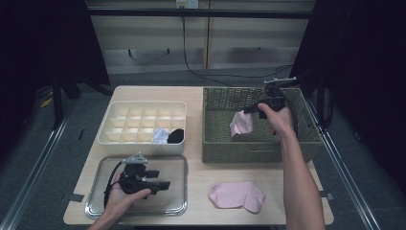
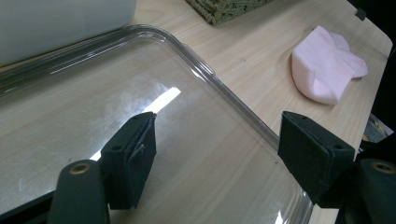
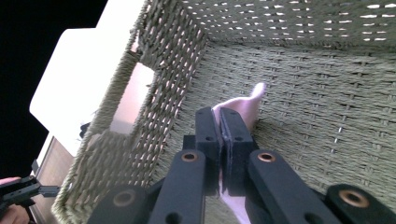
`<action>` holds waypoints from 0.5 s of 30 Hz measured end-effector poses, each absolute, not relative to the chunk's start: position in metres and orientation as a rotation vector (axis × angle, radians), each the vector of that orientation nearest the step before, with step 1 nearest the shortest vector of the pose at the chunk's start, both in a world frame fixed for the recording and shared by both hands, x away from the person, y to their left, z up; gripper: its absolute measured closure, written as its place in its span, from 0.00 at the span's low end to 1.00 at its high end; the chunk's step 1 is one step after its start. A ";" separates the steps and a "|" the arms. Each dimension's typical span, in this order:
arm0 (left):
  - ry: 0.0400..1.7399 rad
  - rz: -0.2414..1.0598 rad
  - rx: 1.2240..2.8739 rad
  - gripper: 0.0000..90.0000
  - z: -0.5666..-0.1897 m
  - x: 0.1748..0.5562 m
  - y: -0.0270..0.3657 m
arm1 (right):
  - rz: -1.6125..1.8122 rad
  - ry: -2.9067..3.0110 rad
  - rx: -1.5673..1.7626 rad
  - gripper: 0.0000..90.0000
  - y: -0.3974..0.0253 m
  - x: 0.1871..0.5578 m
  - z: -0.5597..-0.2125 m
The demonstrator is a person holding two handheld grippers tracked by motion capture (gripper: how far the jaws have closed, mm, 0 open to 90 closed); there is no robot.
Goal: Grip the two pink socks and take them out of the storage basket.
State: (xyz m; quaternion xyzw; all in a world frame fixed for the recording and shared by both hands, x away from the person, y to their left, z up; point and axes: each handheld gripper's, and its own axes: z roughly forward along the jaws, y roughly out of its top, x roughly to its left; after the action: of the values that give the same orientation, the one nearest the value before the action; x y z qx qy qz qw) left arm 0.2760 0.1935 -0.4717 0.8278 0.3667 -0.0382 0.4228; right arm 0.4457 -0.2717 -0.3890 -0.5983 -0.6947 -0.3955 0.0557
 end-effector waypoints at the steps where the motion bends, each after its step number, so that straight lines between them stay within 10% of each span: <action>1: 0.917 -0.094 2.076 0.31 -0.472 0.276 0.194 | -1.209 -2.100 -1.821 0.97 -0.272 0.445 -0.387; 15: 0.919 -0.086 2.077 0.31 -0.472 0.276 0.194 | -1.341 -2.063 -1.749 0.97 -0.273 0.429 -0.357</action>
State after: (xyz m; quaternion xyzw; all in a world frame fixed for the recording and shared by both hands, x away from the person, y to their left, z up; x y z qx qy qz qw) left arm 0.2761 0.1942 -0.4722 0.8290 0.3669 -0.0342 0.4207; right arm 0.4293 -0.2725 -0.3573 -0.5783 -0.6821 -0.4434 0.0613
